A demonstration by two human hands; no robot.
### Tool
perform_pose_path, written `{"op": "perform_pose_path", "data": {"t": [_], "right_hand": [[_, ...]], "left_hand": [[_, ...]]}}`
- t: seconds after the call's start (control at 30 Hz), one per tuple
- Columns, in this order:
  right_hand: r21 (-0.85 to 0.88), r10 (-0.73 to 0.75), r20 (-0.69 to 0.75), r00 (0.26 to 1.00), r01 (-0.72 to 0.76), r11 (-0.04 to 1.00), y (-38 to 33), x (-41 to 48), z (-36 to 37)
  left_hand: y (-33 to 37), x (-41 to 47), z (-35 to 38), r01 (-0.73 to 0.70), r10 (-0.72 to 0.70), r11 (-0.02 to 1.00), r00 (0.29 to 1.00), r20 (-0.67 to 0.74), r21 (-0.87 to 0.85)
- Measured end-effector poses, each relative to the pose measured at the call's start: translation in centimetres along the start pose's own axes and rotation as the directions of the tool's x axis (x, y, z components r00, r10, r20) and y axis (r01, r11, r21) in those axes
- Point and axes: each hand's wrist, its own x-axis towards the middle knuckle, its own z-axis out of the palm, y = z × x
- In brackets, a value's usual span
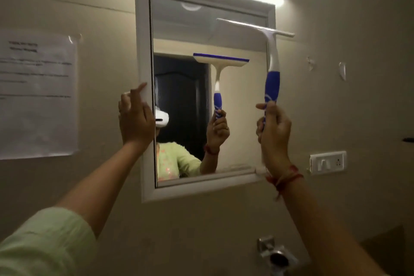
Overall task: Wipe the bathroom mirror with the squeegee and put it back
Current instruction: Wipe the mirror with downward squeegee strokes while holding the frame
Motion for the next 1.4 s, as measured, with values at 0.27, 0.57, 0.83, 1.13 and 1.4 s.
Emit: {"op": "perform_pose_path", "data": {"t": [0.27, 0.57, 0.83, 1.13, 1.4], "right_hand": [[-0.148, -0.062, 0.002, 0.998, 0.062, 0.987, -1.0, 8.3, 4.2], [-0.217, -0.031, 0.034, 0.999, 0.038, 0.975, -0.1, 10.0, 4.7], [-0.206, 0.041, 0.074, 0.996, -0.025, 0.978, 3.3, 5.3, 2.5], [-0.185, 0.078, 0.081, 0.994, -0.062, 0.981, 4.0, 3.7, 1.6], [-0.141, 0.148, 0.105, 0.983, -0.132, 0.981, 5.2, 2.3, 0.3]], "left_hand": [[-0.3, 0.0, 0.1, -0.009, 0.009, 1.000, 1.000, 0.001, -0.005], [0.1, -0.1, -0.1, 0.002, -0.002, 1.000, 1.000, -0.007, -0.003], [-0.1, 0.0, 0.1, 0.012, -0.012, 1.000, 1.000, -0.001, -0.007], [-0.3, -0.1, 0.2, 0.006, -0.006, 1.000, 1.000, -0.009, 0.001], [-0.3, -0.1, 0.3, 0.006, -0.006, 1.000, 1.000, -0.005, -0.004]]}}
